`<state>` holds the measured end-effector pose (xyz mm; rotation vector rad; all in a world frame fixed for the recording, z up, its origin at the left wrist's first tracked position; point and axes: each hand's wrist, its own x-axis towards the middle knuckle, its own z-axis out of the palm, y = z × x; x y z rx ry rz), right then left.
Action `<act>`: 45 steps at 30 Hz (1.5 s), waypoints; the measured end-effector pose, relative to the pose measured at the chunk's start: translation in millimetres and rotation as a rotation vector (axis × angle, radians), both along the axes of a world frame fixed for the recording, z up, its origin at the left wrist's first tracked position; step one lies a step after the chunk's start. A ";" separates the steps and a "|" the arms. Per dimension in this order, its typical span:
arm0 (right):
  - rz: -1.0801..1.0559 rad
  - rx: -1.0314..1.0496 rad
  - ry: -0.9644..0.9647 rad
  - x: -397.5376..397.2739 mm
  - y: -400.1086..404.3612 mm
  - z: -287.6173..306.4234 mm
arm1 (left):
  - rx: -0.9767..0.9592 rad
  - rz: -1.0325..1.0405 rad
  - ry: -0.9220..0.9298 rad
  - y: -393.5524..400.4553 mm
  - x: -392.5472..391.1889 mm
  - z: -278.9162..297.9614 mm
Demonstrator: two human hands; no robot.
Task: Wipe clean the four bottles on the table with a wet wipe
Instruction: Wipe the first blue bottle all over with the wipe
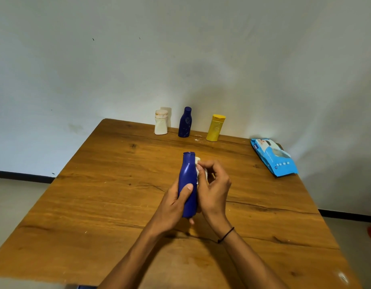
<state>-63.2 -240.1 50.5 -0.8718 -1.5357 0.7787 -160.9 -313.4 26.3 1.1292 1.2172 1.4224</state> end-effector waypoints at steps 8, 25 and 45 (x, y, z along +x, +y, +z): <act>0.145 0.073 0.051 11.0 4.1 9.1 | -0.005 -0.104 -0.172 0.8 -9.8 9.3; 0.126 -0.431 0.340 -8.0 -5.4 14.1 | -0.165 -0.074 -0.276 -6.2 -11.2 5.9; 0.567 -1.017 0.711 11.3 5.2 48.3 | -0.160 -0.159 -0.286 -1.3 -34.5 4.1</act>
